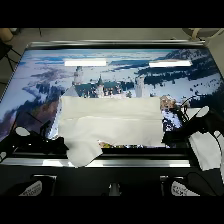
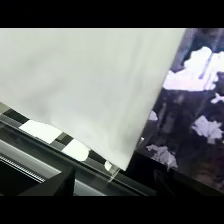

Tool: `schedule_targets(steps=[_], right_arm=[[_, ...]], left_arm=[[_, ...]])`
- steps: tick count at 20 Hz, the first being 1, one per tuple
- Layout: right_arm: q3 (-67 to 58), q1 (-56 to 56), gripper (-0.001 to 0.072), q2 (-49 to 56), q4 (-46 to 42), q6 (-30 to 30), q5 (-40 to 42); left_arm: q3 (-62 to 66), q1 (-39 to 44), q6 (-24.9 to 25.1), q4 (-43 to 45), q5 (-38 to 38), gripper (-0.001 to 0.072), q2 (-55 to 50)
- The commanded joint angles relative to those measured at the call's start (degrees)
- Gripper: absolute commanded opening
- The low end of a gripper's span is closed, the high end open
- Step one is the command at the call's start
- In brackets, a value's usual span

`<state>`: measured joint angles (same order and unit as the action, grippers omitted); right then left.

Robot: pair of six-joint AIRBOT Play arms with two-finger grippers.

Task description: Fold the shirts.

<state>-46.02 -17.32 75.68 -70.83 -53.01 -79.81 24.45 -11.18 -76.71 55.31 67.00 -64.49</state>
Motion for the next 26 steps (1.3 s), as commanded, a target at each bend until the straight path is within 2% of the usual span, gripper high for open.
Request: schedule_targets(steps=[1, 2, 4, 6, 7, 8, 11, 13, 16, 18, 22, 24, 26], right_arm=[[4.33, -0.02, 0.0527, -0.31, 2.80, 0.48, 4.50], [5.40, -0.02, 0.0521, -0.31, 4.39, 0.33, 5.90], [7.48, -0.02, 0.0462, -0.31, 6.40, -1.11, 8.74], [8.48, -0.02, 0.0349, -0.31, 6.58, -2.05, 10.97], [8.46, -0.02, 0.0240, -0.33, 6.67, -2.40, 12.17], [8.39, -0.02, 0.0024, -0.33, 6.71, -3.39, 12.90], [6.73, -0.02, 0.0017, -1.14, 6.93, -0.42, 12.07], [2.73, -0.02, 0.0017, -2.73, 6.58, 3.06, 7.72], [-6.62, 0.00, 0.0016, -4.07, 6.34, 0.96, 4.13], [-12.76, 2.40, 0.0016, -3.78, 5.01, 0.09, 6.32], [-23.21, 10.43, 0.0017, 4.61, -6.75, -4.63, 14.56], [-28.50, 11.17, 0.0017, 11.65, -8.28, -5.05, 14.21], [-32.98, 11.10, 0.0018, 17.46, -6.84, -5.07, 14.03]], left_arm=[[0.00, 0.09, 0.46, 0.15, 0.04, 0.0026, 0.85], [0.00, 0.09, 0.50, 0.15, 0.04, 0.0026, 1.64], [0.00, 0.09, 0.74, 0.15, 0.02, 0.0026, 3.13], [0.02, 0.09, 0.74, 0.15, 0.00, 0.0026, 4.35], [0.02, 0.09, 0.74, 0.15, -0.02, 0.0026, 4.81], [0.04, 0.09, 0.90, 0.15, -0.07, 0.0026, 5.05], [1.16, 0.07, 2.64, 0.20, -0.61, 0.0025, 7.80], [4.66, 0.07, 3.23, 0.20, 0.28, 0.0024, 11.30], [12.72, 0.09, 2.56, 0.26, 2.51, 0.0023, 14.47], [17.94, 0.11, 0.48, 0.37, -0.35, 0.0022, 13.44], [28.33, 1.33, 0.74, 0.37, -5.75, 0.0024, 1.20], [36.33, 2.32, 3.28, 0.39, -3.15, 0.0024, -10.47], [45.29, 2.67, 3.26, 0.37, 2.19, 0.0024, -21.33]])
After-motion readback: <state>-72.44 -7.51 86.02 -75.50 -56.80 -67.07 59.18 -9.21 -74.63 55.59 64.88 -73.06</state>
